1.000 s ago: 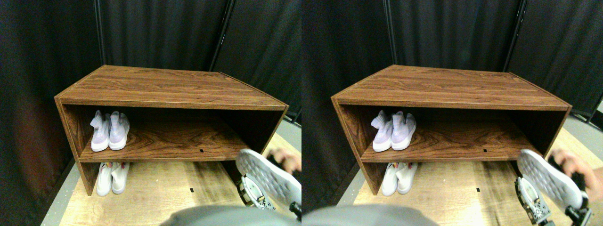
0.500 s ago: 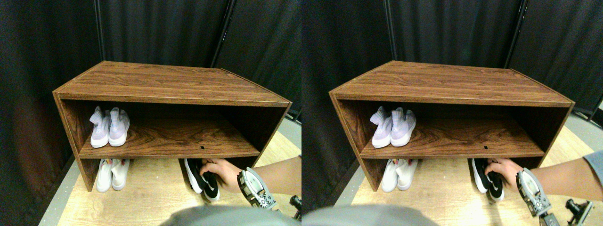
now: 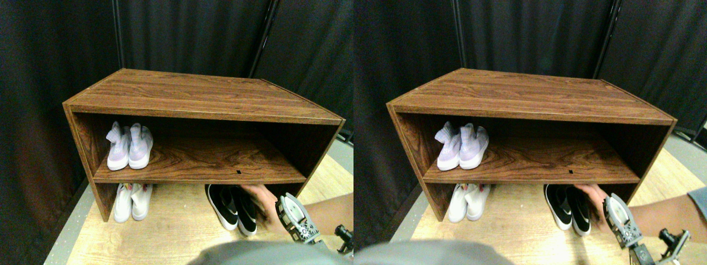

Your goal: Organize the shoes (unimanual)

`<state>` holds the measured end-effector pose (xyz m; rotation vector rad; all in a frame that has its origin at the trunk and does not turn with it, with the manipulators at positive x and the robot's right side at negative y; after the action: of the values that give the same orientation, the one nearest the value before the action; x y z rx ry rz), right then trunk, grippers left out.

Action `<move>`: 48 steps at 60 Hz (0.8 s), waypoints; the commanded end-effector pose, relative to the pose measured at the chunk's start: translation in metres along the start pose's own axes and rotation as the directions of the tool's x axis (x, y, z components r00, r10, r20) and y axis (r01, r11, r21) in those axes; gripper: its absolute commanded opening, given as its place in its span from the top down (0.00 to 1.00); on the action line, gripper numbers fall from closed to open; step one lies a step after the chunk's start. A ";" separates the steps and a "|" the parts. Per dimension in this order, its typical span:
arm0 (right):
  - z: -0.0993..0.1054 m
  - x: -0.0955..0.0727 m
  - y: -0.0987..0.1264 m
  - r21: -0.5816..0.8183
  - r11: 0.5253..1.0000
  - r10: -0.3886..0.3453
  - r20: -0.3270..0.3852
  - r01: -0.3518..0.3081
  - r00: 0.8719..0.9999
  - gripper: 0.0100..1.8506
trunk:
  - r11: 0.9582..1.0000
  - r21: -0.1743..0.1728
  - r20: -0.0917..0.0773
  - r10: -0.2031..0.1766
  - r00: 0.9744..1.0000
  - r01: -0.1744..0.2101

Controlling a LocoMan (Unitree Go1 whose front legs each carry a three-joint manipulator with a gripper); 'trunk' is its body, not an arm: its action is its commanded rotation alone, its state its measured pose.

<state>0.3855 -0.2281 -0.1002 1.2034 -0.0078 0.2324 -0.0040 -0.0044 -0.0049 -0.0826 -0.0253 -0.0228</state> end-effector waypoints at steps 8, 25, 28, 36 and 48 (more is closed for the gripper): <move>0.002 0.000 0.004 0.004 0.999 0.037 0.017 -0.037 0.999 0.97 | 1.000 -0.015 -0.020 0.006 1.000 -0.007; 0.003 0.000 0.002 0.022 0.999 0.033 0.019 -0.034 0.999 0.97 | 1.000 -0.012 -0.019 0.007 1.000 -0.007; 0.004 0.000 0.001 0.024 0.999 0.033 0.019 -0.034 0.999 0.97 | 1.000 -0.013 -0.021 0.008 1.000 -0.009; 0.004 0.001 0.002 0.014 0.999 0.034 0.016 -0.034 0.999 0.97 | 1.000 -0.011 -0.020 0.009 1.000 -0.010; 0.004 0.002 0.001 0.025 0.999 0.036 0.026 -0.037 0.999 0.97 | 1.000 -0.008 -0.018 0.011 1.000 -0.011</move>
<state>0.3881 -0.2323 -0.1042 1.2355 -0.0064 0.2107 -0.0041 -0.0037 -0.0049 -0.0784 -0.0243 -0.0197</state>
